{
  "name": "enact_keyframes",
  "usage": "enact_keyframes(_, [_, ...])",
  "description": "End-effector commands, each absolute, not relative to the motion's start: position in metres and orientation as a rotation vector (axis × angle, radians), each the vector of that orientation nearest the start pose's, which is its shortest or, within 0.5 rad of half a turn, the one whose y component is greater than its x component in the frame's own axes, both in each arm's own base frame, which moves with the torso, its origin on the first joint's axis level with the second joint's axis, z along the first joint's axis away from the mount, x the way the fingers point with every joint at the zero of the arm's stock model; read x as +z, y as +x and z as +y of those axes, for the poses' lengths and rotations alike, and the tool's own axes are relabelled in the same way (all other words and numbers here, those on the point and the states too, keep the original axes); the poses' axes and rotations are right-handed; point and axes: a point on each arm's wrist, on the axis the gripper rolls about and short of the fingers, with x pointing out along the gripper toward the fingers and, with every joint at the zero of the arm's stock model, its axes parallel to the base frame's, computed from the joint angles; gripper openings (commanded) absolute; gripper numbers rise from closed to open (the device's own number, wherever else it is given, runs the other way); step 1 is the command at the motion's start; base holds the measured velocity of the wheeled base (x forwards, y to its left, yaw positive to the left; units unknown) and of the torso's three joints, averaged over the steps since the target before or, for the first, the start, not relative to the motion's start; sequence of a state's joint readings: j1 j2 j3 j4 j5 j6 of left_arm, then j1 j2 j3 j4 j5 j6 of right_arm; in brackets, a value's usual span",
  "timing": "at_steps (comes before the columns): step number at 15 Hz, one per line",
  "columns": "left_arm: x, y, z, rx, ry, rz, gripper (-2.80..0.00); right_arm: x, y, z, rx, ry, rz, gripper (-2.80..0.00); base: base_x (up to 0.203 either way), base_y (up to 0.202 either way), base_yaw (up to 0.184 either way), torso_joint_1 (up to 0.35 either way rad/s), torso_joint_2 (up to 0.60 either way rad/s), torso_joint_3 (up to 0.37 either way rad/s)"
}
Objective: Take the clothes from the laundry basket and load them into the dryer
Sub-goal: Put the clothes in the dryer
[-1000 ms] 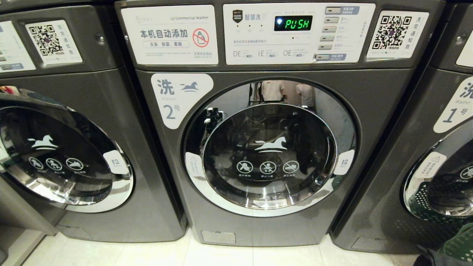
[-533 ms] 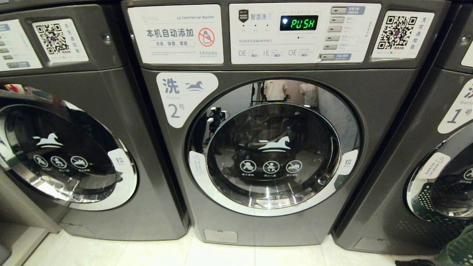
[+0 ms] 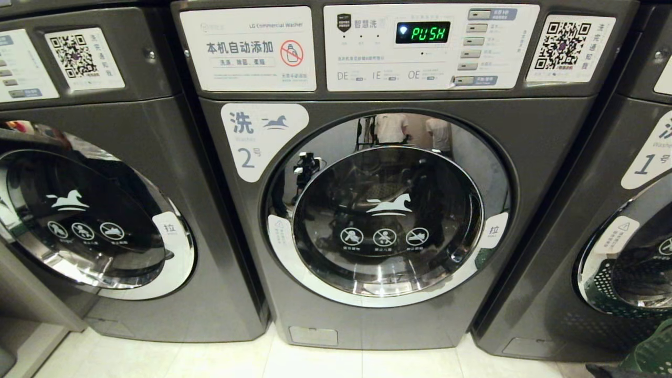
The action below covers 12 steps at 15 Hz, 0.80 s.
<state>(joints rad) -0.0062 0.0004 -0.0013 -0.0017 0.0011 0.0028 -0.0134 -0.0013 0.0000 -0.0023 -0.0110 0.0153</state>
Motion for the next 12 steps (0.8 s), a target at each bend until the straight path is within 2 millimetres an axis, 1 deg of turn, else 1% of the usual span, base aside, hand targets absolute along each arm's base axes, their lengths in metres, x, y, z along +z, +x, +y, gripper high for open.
enact_keyframes(1, [0.0759, -0.0229, 0.0002, -0.005, 0.003, -0.003, -2.8, 0.0758, -0.0229, 0.0001, -0.025, 0.015, -0.005, -2.8, 0.0, 0.0, 0.0, 0.0, 0.0, 0.0])
enact_keyframes(4, [0.0762, -0.0229, 0.0002, -0.005, 0.003, -0.005, -2.8, 0.0758, -0.0229, 0.0001, -0.025, 0.015, -0.005, -2.8, 0.022, 0.0, 0.001, 0.0, 0.0, 0.002])
enact_keyframes(12, [0.0761, -0.0229, 0.0002, -0.005, 0.003, -0.003, -2.8, 0.0758, -0.0229, 0.0001, -0.025, 0.015, -0.005, -2.8, 0.19, 0.0, 0.001, 0.003, 0.0, 0.003])
